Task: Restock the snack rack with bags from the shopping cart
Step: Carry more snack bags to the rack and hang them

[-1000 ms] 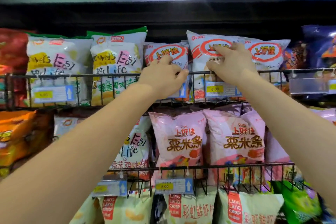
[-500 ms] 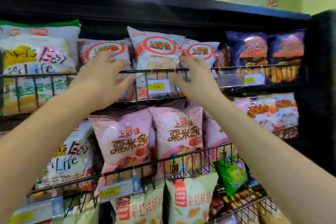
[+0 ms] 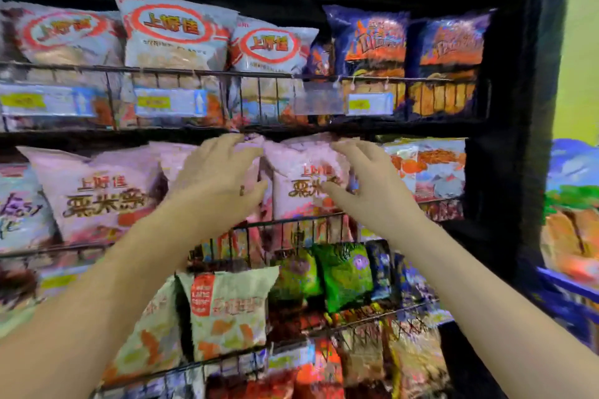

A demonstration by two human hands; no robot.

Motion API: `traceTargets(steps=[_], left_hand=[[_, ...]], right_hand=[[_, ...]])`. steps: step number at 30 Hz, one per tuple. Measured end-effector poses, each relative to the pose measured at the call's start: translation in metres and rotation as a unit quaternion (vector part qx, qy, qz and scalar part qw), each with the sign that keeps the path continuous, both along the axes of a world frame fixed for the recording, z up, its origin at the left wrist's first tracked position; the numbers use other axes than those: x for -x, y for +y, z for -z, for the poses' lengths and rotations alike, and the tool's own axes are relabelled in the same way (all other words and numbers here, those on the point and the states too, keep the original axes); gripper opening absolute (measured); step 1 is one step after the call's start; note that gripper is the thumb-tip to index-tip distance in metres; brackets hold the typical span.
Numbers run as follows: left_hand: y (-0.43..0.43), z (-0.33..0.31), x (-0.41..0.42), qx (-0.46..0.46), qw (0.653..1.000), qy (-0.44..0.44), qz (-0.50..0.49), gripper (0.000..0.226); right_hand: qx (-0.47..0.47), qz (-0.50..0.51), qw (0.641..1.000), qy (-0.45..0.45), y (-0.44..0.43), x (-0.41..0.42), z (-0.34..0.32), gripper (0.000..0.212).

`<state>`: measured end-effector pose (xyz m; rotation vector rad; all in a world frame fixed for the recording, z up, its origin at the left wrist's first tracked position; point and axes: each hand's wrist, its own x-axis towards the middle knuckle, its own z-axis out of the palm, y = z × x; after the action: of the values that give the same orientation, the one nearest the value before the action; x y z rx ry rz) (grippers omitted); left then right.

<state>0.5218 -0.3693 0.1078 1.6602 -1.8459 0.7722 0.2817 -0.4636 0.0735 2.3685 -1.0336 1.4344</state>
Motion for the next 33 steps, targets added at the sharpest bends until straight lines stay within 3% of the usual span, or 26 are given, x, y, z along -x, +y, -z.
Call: traceTargets(steps=[6,14,25,33], left_hand=[[-0.016,0.035,0.056,-0.036,0.999,0.014,-0.034,0.061],[-0.018,0.056,0.101,-0.097,0.994,0.027,-0.038,0.063],[-0.074,0.063,0.192,-0.145,0.988,0.035,0.051,0.069],[-0.159,0.052,0.245,-0.043,0.999,-0.027,-0.014,0.072]], right_hand=[[-0.038,-0.024,0.998,0.033,-0.019,0.068,0.026,0.065],[-0.081,-0.031,0.996,0.036,-0.027,0.100,0.051,0.065],[-0.134,0.100,0.985,0.030,-0.066,0.193,0.043,0.069],[-0.041,0.053,0.996,0.058,-0.159,0.221,0.029,0.079]])
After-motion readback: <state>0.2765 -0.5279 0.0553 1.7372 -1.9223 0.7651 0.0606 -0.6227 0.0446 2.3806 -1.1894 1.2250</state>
